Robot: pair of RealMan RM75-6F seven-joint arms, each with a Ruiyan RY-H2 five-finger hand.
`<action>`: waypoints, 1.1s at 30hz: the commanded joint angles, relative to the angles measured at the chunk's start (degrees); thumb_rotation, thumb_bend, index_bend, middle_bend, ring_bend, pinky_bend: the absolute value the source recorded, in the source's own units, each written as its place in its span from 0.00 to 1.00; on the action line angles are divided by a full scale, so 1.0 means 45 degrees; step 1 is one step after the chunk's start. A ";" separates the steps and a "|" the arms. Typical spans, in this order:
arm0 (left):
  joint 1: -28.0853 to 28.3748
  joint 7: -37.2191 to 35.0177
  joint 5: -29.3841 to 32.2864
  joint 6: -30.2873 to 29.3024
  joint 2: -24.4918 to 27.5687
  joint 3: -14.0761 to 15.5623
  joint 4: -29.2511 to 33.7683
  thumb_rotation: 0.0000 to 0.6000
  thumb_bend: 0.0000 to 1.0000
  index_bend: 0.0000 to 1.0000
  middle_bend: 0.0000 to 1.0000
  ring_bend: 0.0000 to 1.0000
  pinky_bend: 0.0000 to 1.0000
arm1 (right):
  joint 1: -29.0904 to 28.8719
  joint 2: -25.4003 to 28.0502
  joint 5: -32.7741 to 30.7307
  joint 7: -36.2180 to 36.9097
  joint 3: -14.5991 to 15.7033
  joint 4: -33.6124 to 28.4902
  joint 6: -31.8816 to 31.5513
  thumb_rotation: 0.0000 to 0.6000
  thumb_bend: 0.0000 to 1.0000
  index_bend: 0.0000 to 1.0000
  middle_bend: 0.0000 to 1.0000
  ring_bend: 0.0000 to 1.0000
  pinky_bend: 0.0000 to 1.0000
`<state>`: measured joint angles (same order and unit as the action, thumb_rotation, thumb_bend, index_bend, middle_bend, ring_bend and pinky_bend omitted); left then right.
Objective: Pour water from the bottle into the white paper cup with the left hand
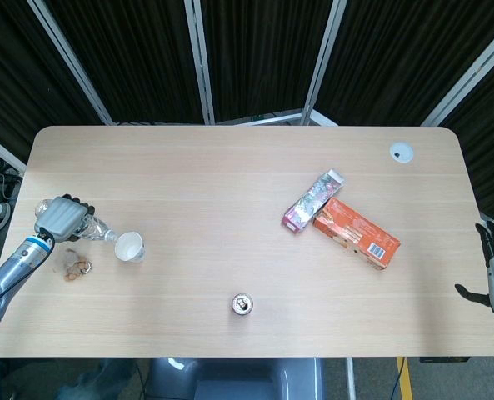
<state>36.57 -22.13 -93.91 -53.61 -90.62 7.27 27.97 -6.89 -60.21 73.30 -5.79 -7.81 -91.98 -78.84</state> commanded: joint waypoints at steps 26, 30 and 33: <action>0.0027 0.0744 0.0115 -0.0097 -0.0026 -0.0097 0.0050 1.00 0.54 0.55 0.51 0.41 0.38 | 0.0005 -0.0017 -0.0004 -0.0051 0.0007 0.0008 0.0023 1.00 0.00 0.00 0.00 0.00 0.00; 0.0015 0.0792 0.0101 -0.0111 -0.0077 -0.0079 -0.0020 1.00 0.54 0.55 0.51 0.41 0.38 | 0.0003 -0.0014 0.0024 -0.0060 0.0016 0.0001 0.0020 1.00 0.00 0.00 0.00 0.00 0.00; 0.0003 0.0792 0.0099 -0.0148 -0.0109 -0.0079 -0.0065 1.00 0.53 0.55 0.51 0.41 0.38 | -0.0002 -0.0019 0.0015 -0.0078 0.0009 0.0002 0.0019 1.00 0.00 0.00 0.00 0.00 0.00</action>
<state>36.59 -18.54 -93.48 -54.26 -91.10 6.92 27.68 -6.89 -60.30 73.36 -6.13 -7.77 -91.96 -78.75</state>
